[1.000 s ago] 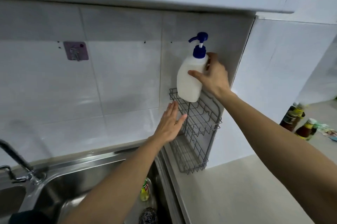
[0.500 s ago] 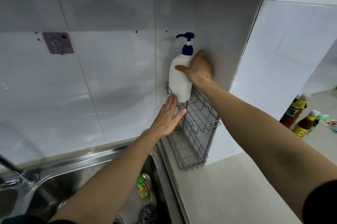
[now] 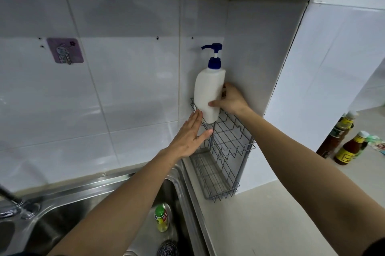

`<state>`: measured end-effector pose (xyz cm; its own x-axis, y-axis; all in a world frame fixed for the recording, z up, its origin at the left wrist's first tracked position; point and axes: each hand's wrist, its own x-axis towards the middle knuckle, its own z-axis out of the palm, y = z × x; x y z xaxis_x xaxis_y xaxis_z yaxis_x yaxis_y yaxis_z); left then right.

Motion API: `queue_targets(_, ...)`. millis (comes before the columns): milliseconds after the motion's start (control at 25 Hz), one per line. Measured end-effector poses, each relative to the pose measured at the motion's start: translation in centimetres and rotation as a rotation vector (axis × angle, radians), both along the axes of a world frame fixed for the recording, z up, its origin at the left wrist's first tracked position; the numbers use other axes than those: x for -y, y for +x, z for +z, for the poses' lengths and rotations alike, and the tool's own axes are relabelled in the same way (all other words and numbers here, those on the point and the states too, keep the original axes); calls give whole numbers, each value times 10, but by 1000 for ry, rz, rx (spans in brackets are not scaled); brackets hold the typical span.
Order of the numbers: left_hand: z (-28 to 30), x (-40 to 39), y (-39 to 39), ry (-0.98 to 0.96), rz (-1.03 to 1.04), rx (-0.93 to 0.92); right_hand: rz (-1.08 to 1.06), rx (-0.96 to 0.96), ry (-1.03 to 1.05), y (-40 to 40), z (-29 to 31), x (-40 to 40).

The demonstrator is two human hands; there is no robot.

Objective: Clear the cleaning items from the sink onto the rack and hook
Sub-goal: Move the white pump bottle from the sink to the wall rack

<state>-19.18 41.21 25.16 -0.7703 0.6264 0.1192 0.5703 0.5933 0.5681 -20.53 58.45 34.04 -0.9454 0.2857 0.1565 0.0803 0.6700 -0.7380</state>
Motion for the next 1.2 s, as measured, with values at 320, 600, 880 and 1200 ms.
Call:
queue_targets(320,0,0,-4,-7,18,-5,-88,-102,93,-4,-16,9)
queue_targets(600,-1,2,-8,-22,6,-12,-96,-112,126,-8,-17,10)
queue_targets(880,0,2,-10,-39,11,-8,-87,-68,131,-5,-16,11)
queue_targets(1200,-51,84,51,157,236,-51,-159,-340,280,75,-21,47)
